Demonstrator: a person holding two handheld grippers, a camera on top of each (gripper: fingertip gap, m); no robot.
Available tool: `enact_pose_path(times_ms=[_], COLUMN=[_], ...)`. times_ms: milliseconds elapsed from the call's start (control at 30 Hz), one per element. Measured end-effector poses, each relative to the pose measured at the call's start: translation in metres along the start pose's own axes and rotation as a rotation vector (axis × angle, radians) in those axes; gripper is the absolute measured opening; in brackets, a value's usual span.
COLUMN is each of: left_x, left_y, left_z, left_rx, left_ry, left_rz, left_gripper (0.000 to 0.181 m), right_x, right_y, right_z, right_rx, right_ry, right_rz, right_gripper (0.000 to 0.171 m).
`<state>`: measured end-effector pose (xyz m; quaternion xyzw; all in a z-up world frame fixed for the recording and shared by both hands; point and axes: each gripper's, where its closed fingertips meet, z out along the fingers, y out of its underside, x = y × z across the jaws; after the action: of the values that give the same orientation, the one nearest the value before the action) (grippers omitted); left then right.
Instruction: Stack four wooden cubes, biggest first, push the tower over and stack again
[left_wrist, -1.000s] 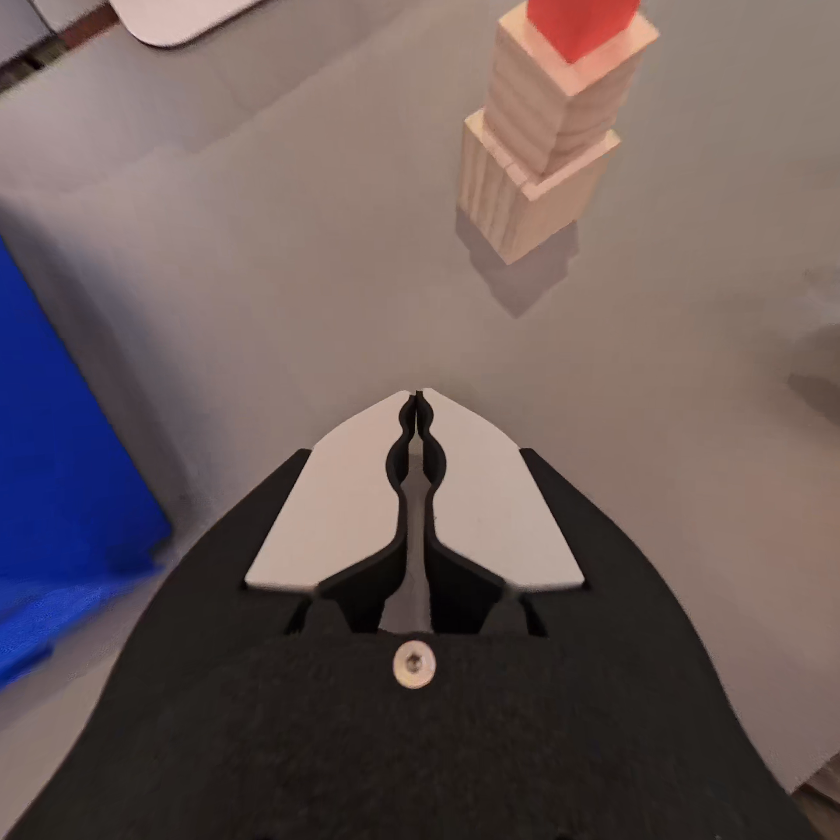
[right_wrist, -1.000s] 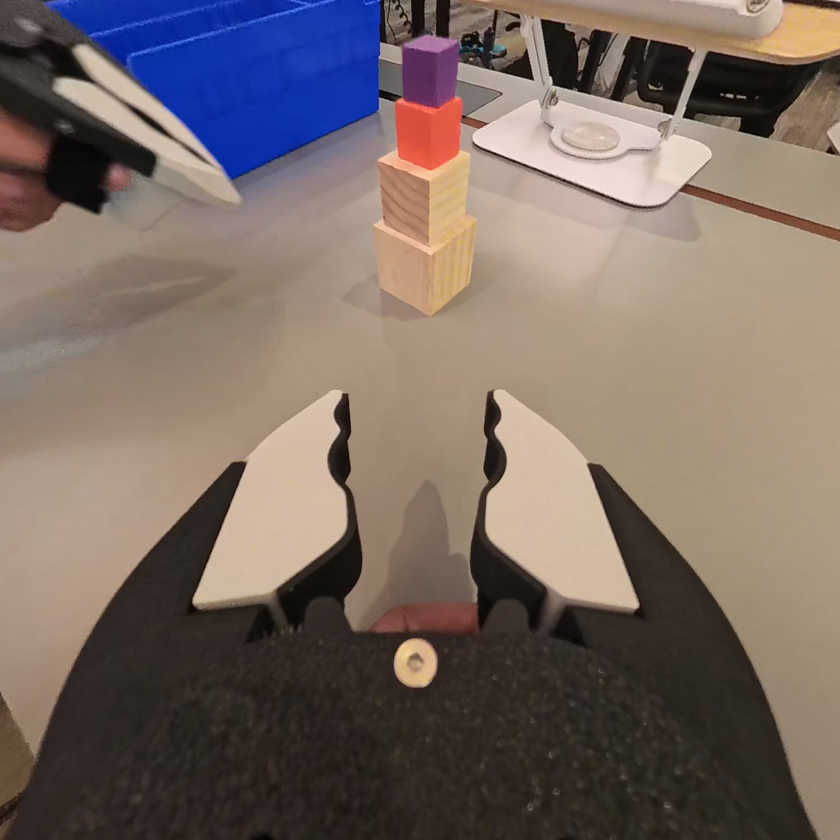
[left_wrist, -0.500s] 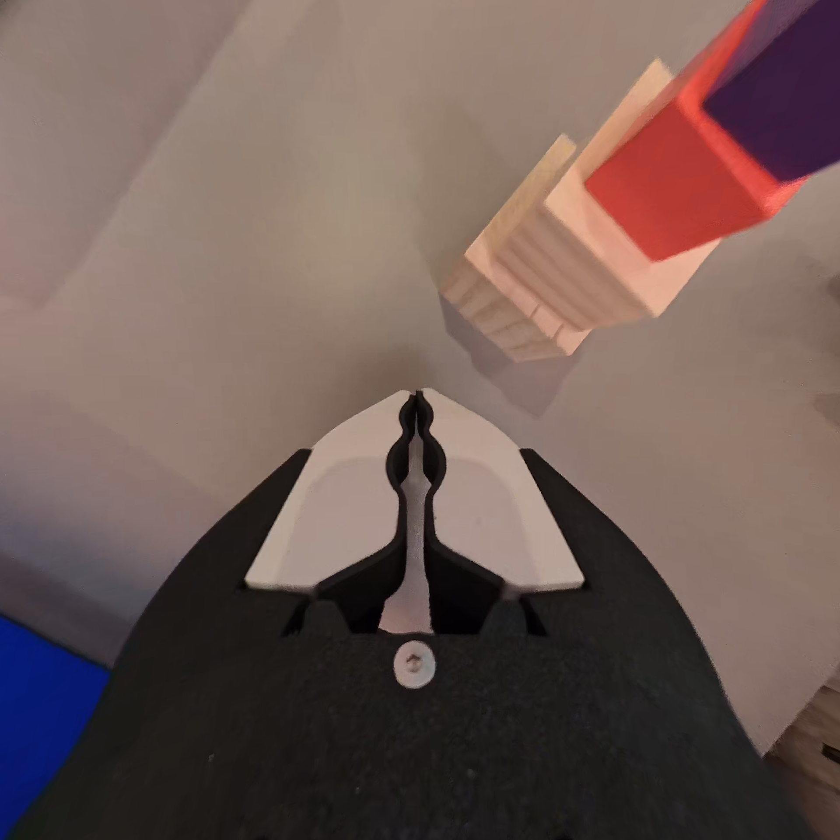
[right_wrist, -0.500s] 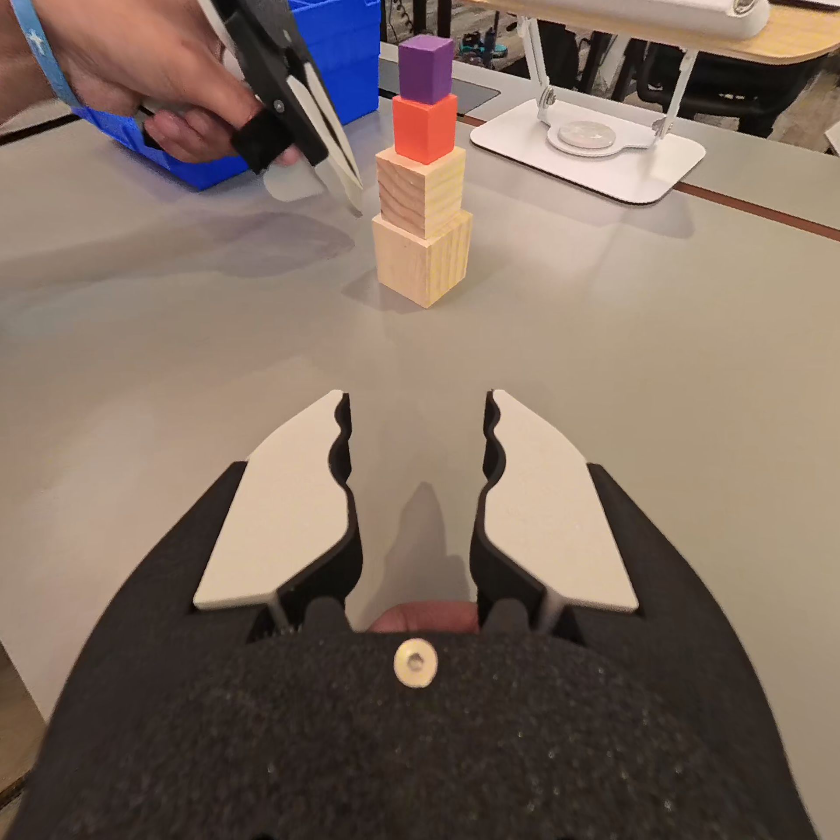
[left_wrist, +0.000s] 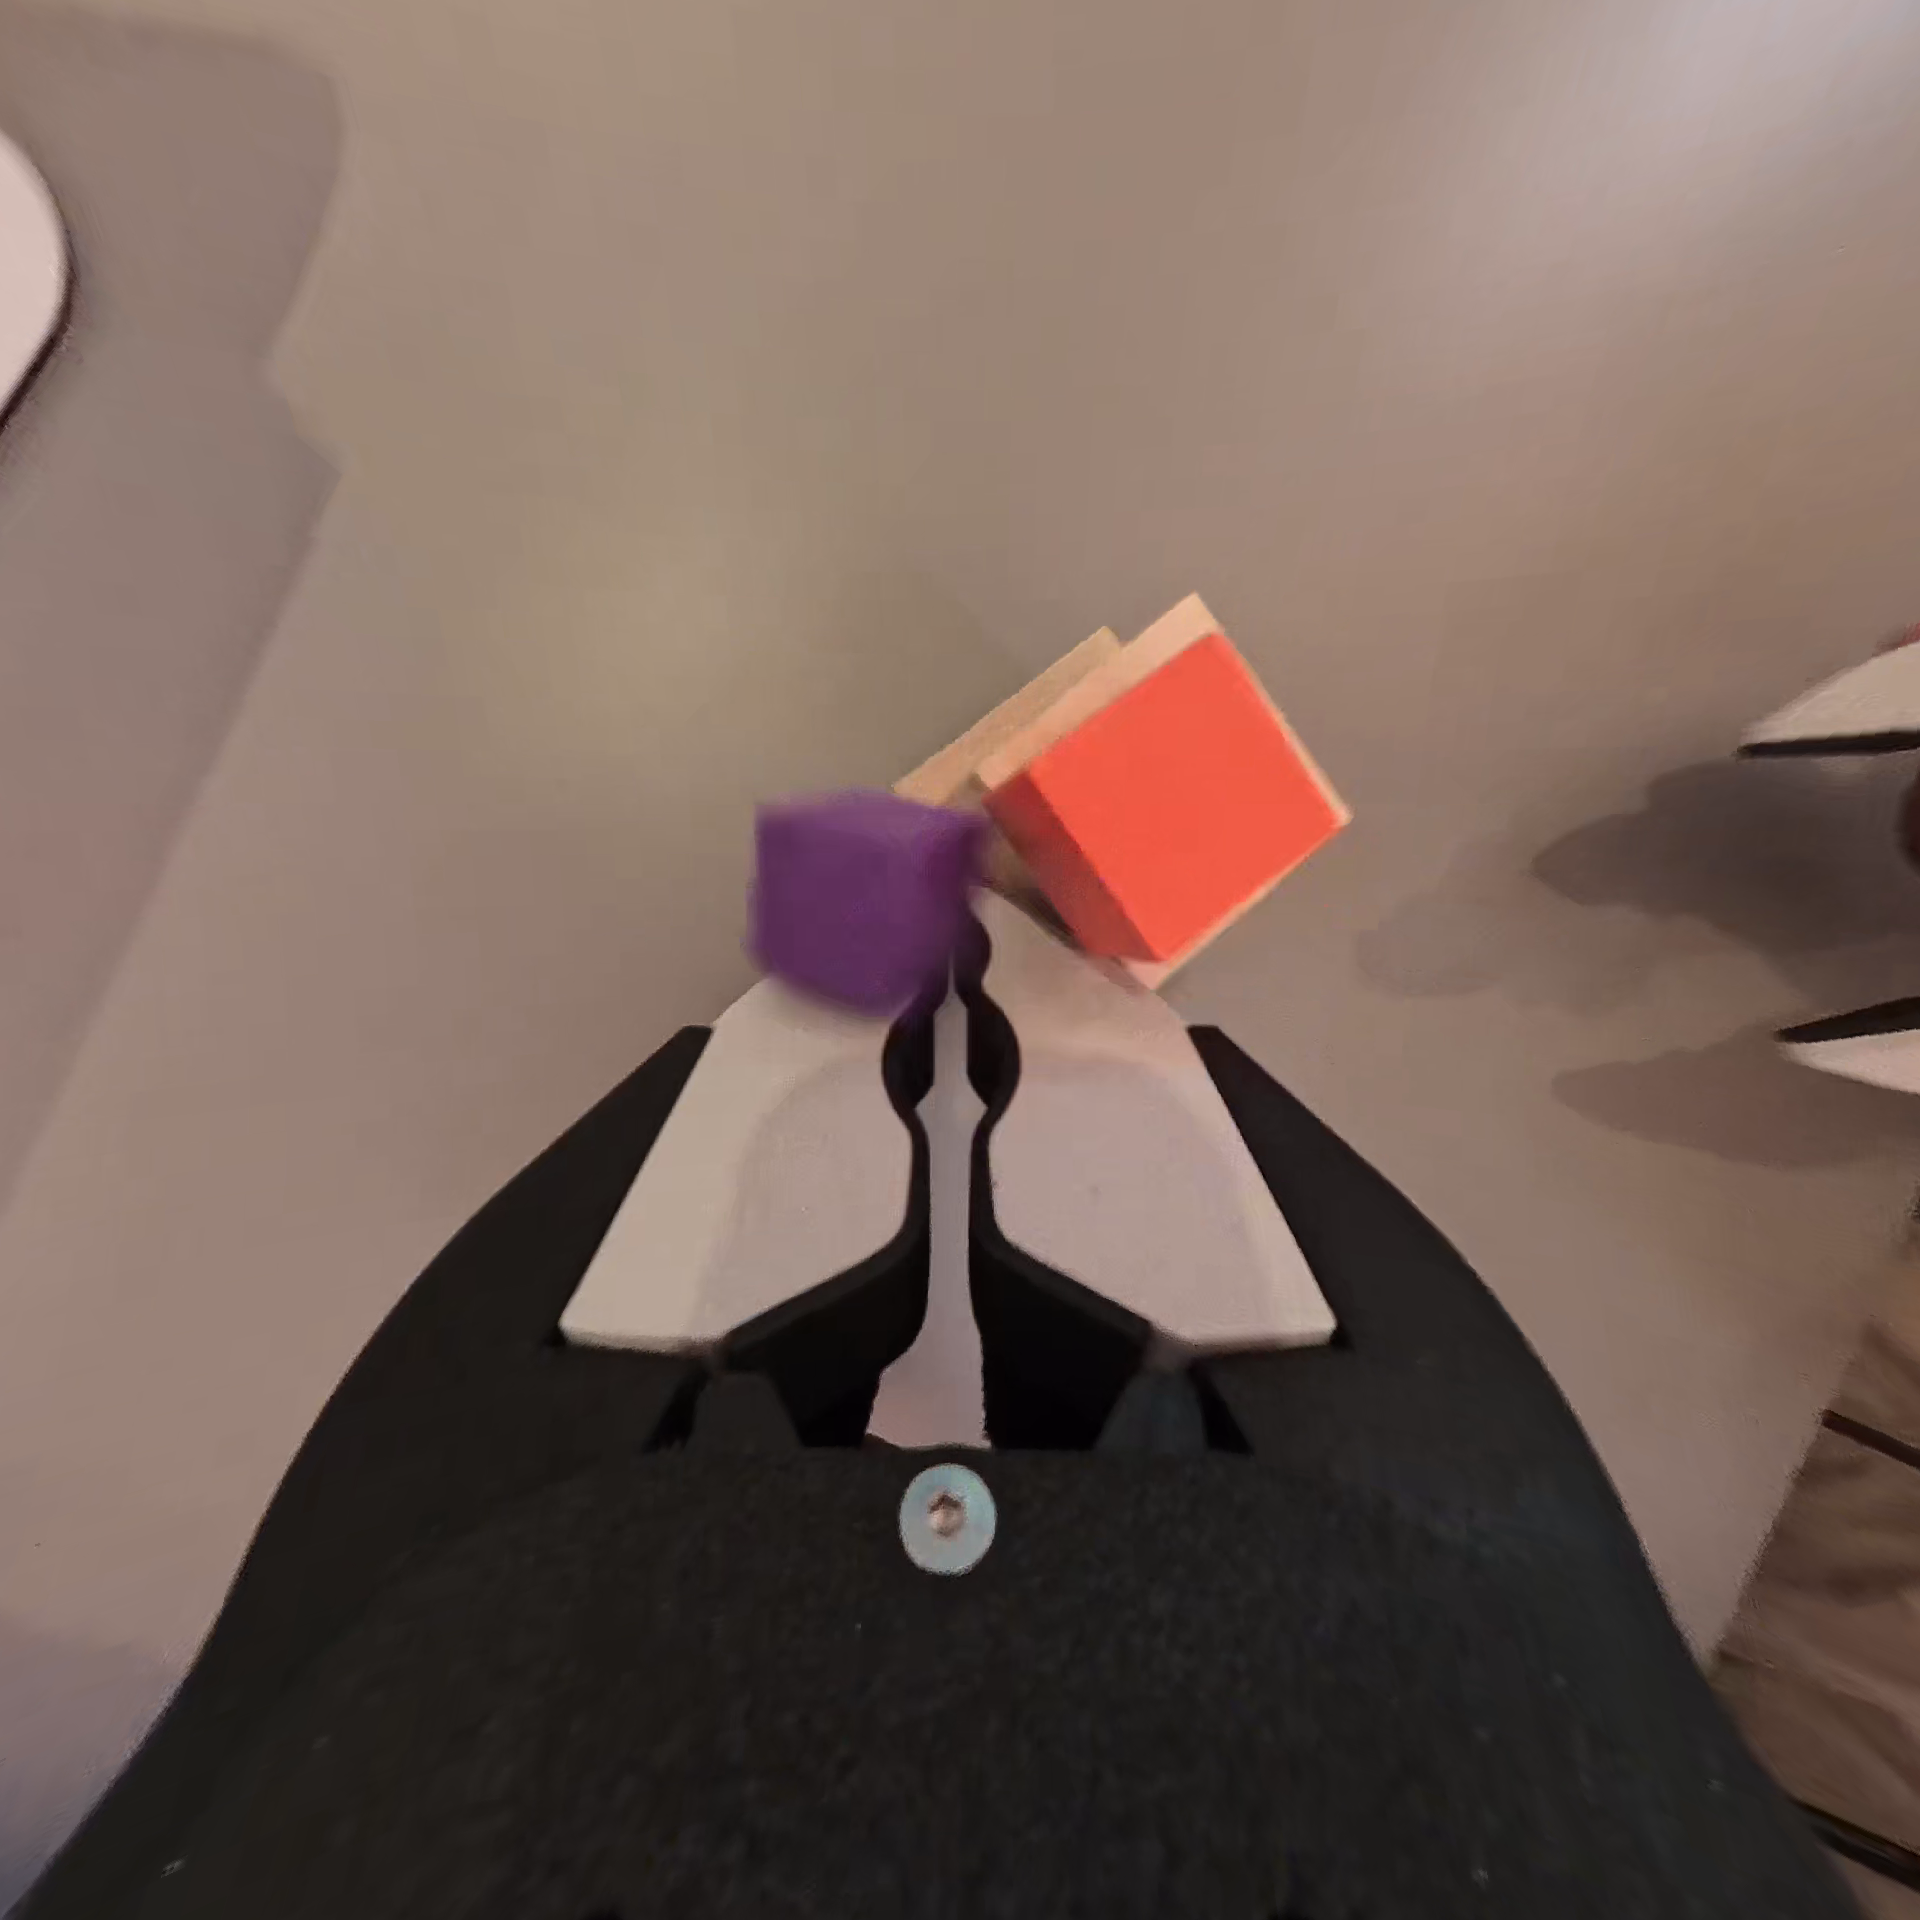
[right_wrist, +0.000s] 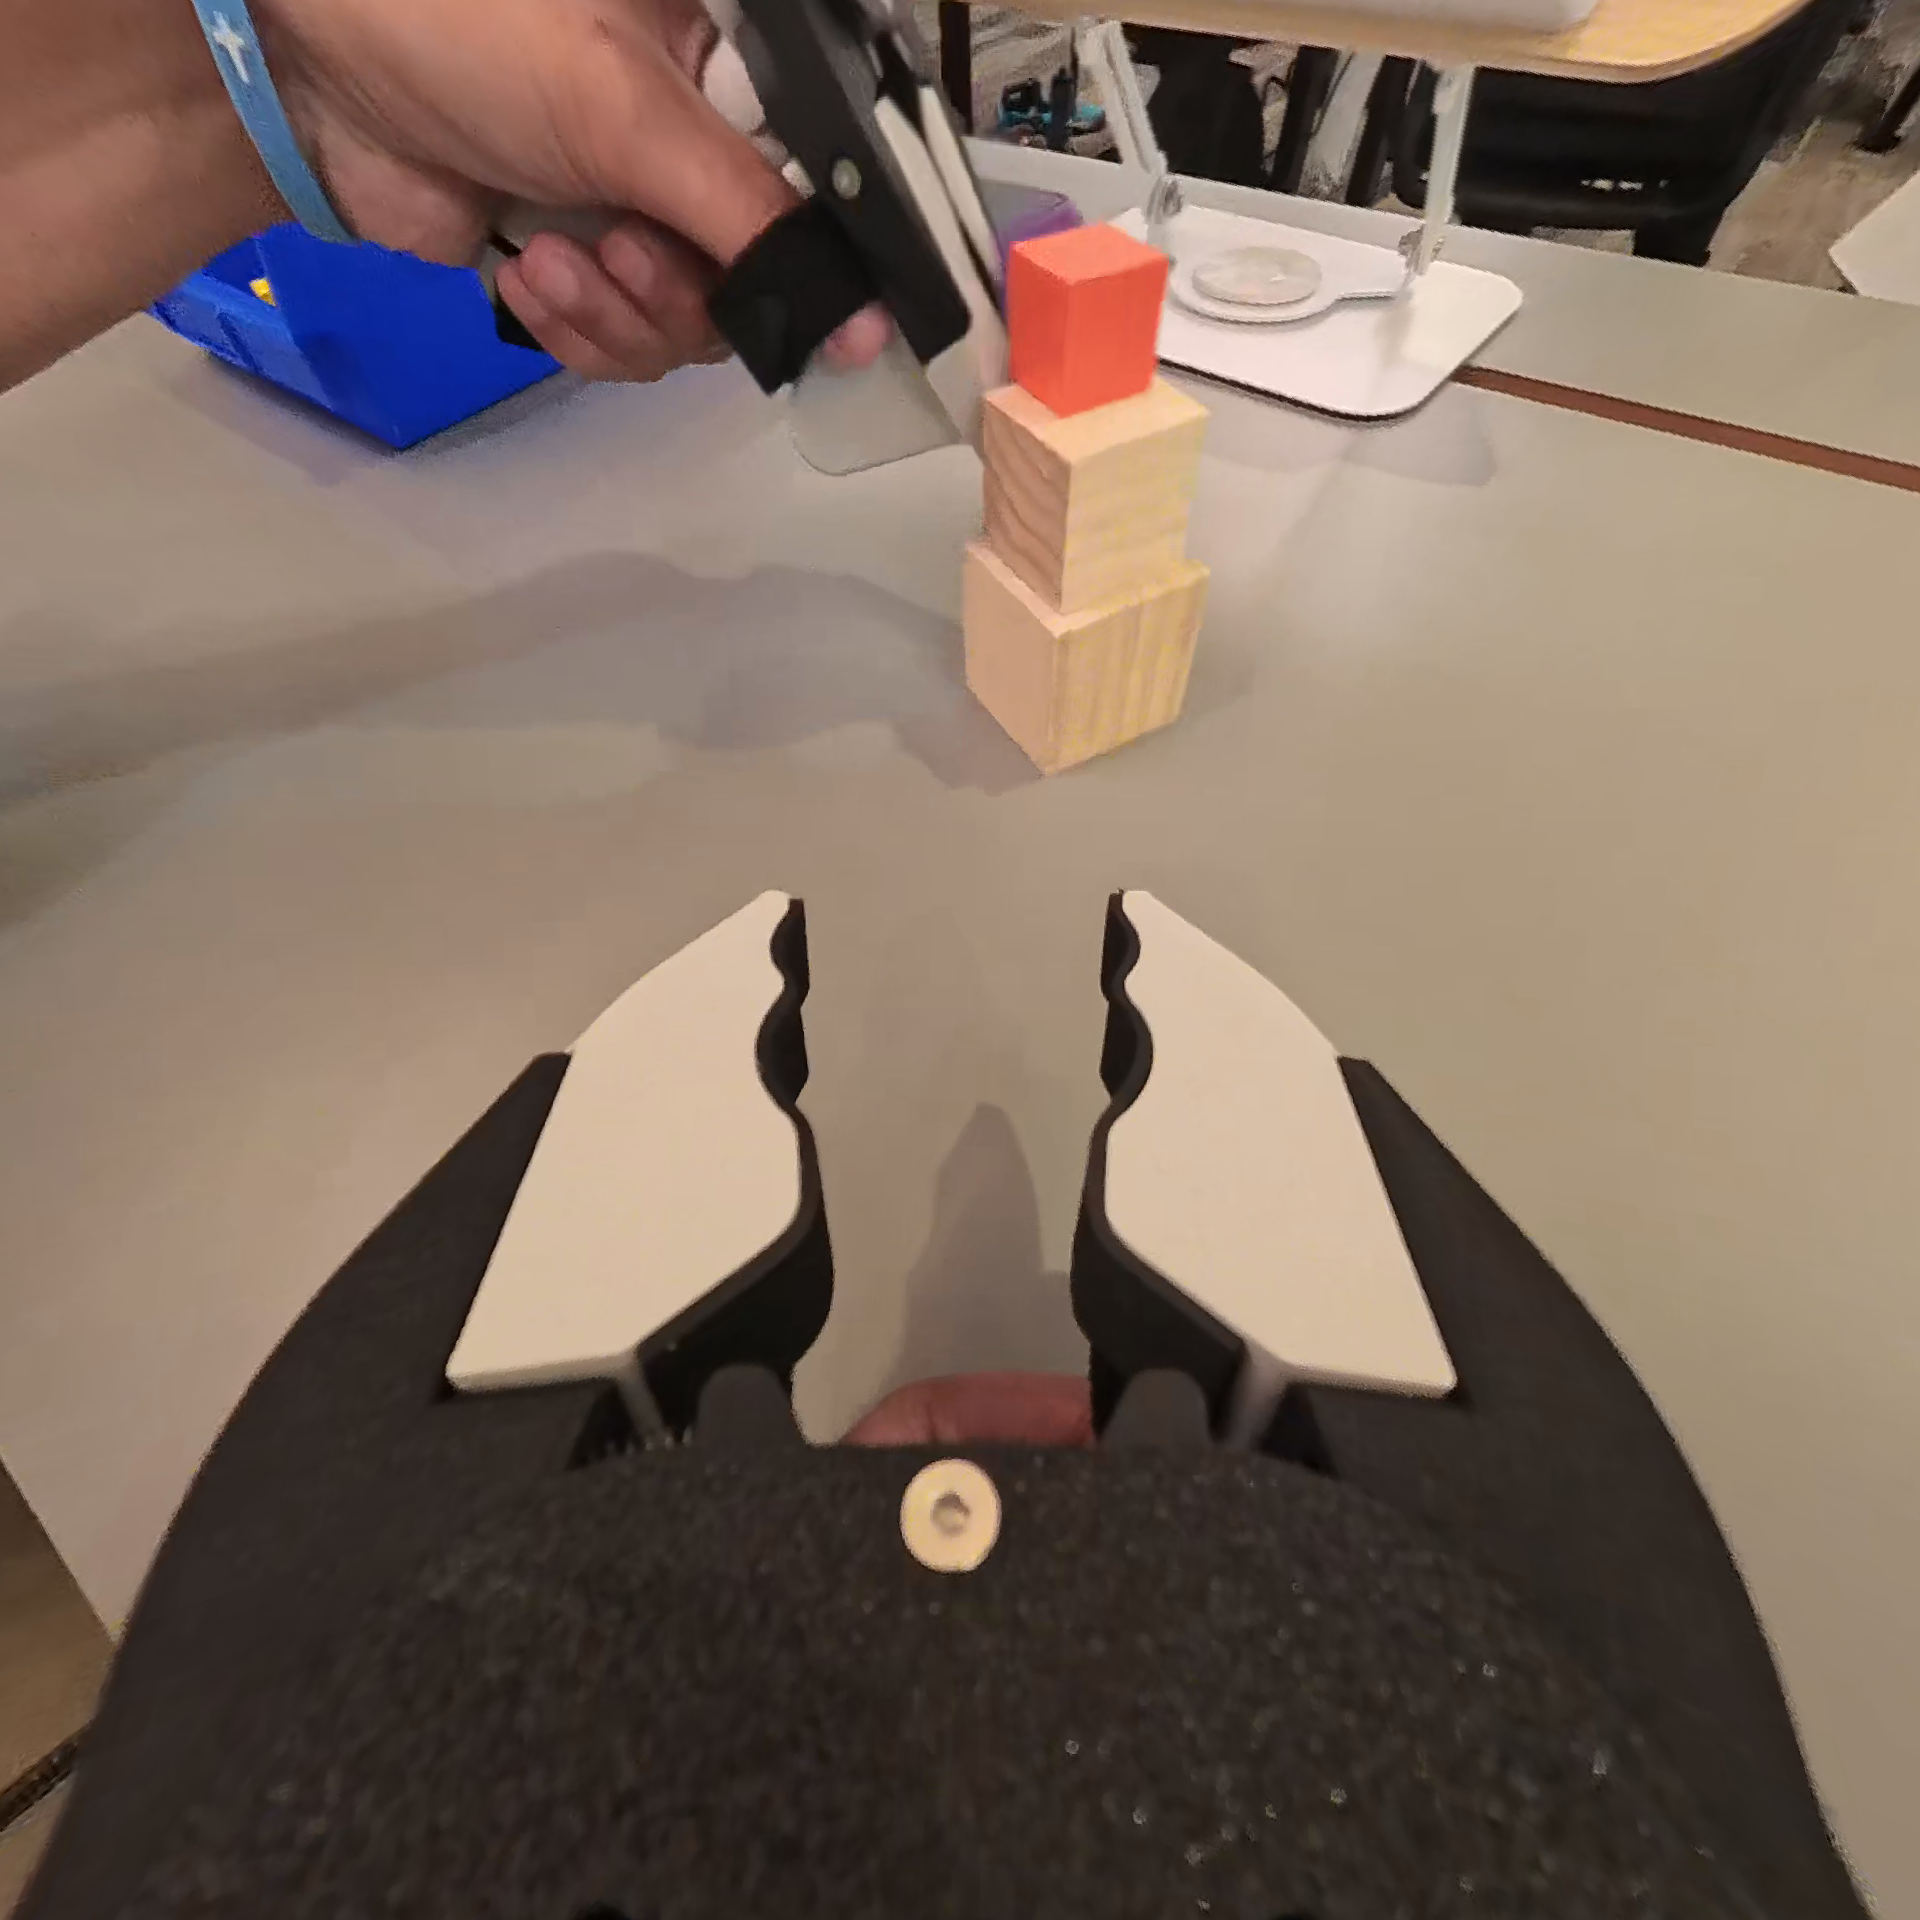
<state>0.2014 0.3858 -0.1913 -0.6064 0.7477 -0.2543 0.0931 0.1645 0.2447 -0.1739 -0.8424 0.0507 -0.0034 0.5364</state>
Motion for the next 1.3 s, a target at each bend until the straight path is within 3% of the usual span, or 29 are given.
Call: enact_pose_path(times_ms=[133,300,500,667,767,833,900,967,1100,1300], left_x=[0.027,0.026,-0.001,0.011,0.017,0.016,0.013,0.008,0.014,0.017], left_y=[-0.023,-0.013,0.066,0.135,0.151,0.156,0.162,0.166,0.166,0.168], left_z=[-0.003,-0.031,-0.049,-0.048,-0.055,-0.062,-0.074,-0.088,-0.105,-0.105], left_rx=[0.034,0.105,0.085,0.17,0.331,0.433,0.499,0.568,0.689,0.683], left_ry=[0.039,0.052,-0.137,-0.211,-0.257,-0.29,-0.337,-0.388,-0.389,-0.401], left_rz=[0.079,0.047,-0.019,-0.112,-0.196,-0.242,-0.286,-0.338,-0.379,-0.351], left_gripper=[0.0,0.0,0.0,0.0,0.019,0.048,0.059,0.085,0.094,0.088], right_x=[0.011,0.024,0.031,0.032,0.037,0.04,0.041,0.04,0.032,0.028], right_y=[-0.002,-0.001,0.0,0.001,0.0,-0.001,-0.001,-0.001,-0.001,-0.002], right_z=[-0.009,-0.021,-0.015,-0.004,0.001,0.005,0.008,0.01,0.014,0.021], right_rx=[0.011,0.025,0.004,-0.03,-0.049,-0.063,-0.077,-0.086,-0.084,-0.095], right_ry=[0.018,0.04,0.052,0.069,0.08,0.083,0.093,0.103,0.106,0.132], right_rz=[0.011,0.034,0.031,-0.012,-0.017,-0.015,-0.023,-0.032,-0.02,-0.03], right_gripper=[0.054,0.054,0.055,0.057,0.058,0.06,0.061,0.061,0.062,0.063])
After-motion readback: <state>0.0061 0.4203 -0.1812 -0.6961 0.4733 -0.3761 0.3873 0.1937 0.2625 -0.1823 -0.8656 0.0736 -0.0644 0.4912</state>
